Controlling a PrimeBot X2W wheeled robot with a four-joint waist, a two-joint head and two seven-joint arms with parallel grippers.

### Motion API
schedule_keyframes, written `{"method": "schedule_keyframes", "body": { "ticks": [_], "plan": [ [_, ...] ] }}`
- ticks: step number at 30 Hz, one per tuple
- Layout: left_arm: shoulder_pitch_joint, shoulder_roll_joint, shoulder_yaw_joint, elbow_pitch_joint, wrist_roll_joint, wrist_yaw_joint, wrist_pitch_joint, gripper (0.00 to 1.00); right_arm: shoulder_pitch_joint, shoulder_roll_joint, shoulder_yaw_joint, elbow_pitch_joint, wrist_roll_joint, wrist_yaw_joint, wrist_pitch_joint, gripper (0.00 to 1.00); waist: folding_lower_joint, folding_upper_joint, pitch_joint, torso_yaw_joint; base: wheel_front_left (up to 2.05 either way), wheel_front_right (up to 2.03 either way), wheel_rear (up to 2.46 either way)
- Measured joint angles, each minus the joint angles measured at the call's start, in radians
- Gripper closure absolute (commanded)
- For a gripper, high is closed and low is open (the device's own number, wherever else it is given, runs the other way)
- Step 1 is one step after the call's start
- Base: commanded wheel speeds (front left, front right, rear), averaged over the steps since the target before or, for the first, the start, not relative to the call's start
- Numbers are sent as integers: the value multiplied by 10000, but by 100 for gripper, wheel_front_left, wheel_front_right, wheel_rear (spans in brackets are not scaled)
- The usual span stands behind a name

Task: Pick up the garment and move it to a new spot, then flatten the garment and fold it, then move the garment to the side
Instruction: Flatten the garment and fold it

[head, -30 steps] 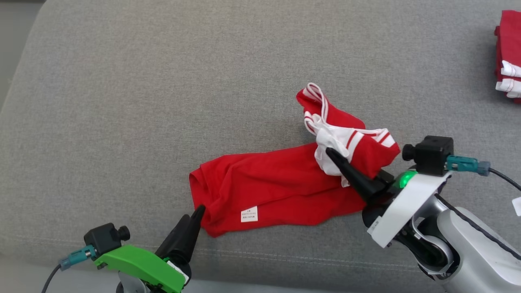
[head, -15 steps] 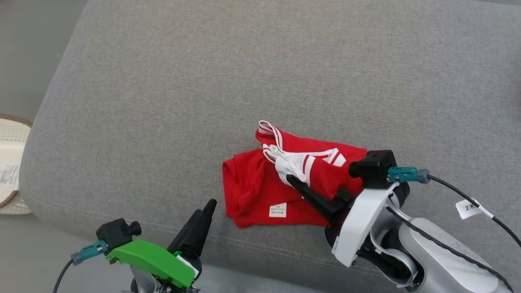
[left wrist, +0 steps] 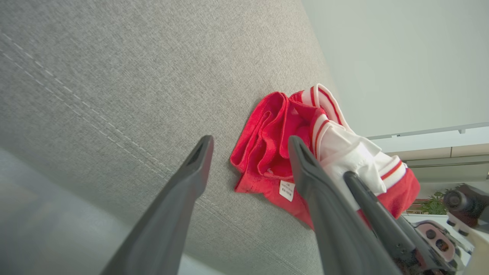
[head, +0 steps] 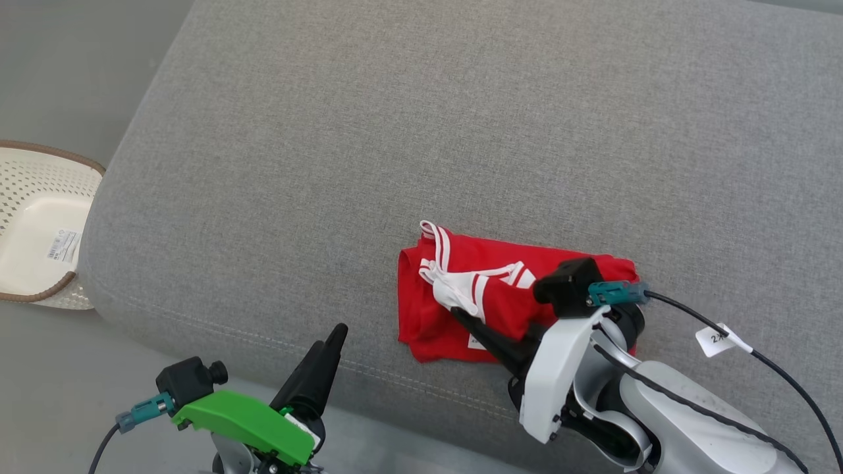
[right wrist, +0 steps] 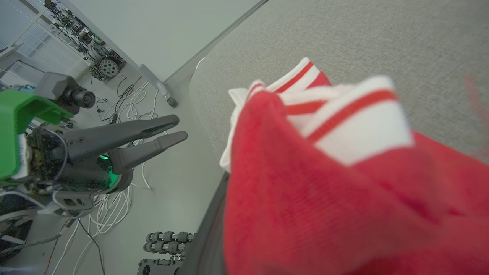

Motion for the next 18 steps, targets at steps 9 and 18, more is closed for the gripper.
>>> {"method": "schedule_keyframes", "body": {
  "ticks": [9, 18],
  "plan": [
    [-87, -92, -8, 307, 0, -165, -98, 0, -469, 119, 399, 1035, -811, -215, 63, 0, 0, 0, -179, 17, 0, 0, 0],
    [-87, -6, 130, 451, 2, -165, -190, 0, -617, 677, 1145, 1292, -1026, 207, -12, 0, 0, 0, -518, -220, 0, 0, 0]
  ]
}}
